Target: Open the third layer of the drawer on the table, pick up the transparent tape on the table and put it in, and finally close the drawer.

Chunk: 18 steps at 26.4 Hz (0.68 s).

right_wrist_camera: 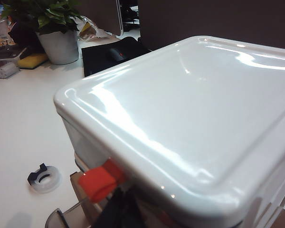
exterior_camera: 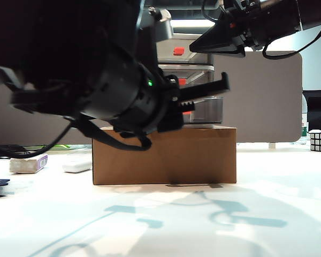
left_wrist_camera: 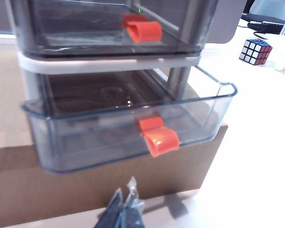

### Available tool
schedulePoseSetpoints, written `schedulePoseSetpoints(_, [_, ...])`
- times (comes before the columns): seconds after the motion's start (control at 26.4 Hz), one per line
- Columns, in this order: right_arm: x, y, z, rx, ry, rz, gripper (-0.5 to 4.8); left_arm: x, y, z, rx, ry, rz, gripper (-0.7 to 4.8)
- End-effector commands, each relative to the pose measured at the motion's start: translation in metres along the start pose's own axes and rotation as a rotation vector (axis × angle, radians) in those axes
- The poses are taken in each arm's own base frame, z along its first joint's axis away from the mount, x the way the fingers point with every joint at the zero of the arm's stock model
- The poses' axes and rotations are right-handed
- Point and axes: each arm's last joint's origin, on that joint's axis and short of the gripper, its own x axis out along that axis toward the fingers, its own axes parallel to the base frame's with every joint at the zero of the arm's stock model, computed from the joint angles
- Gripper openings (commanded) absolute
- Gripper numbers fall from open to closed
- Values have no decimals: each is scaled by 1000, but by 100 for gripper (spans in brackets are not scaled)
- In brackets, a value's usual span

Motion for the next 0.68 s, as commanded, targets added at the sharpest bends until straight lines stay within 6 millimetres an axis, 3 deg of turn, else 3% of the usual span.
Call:
schedulePoseSetpoints(0.04, [0, 0, 4, -9, -19, -9, -5, -6, 2, 4, -15, -14, -10, -6])
schedulePoseSetpoints(0.19, [0, 0, 4, -4, -20, -7, -5, -6, 2, 6, -23, -13, -33, 2])
schedulePoseSetpoints(0.3, [0, 0, 4, 1, -13, -5, -5, -1, -3, 11, -33, -15, -73, 94])
schedulePoseSetpoints(0.68, [2, 4, 2, 13, 6, 10, -5, 15, -15, 17, -6, 13, -53, 131])
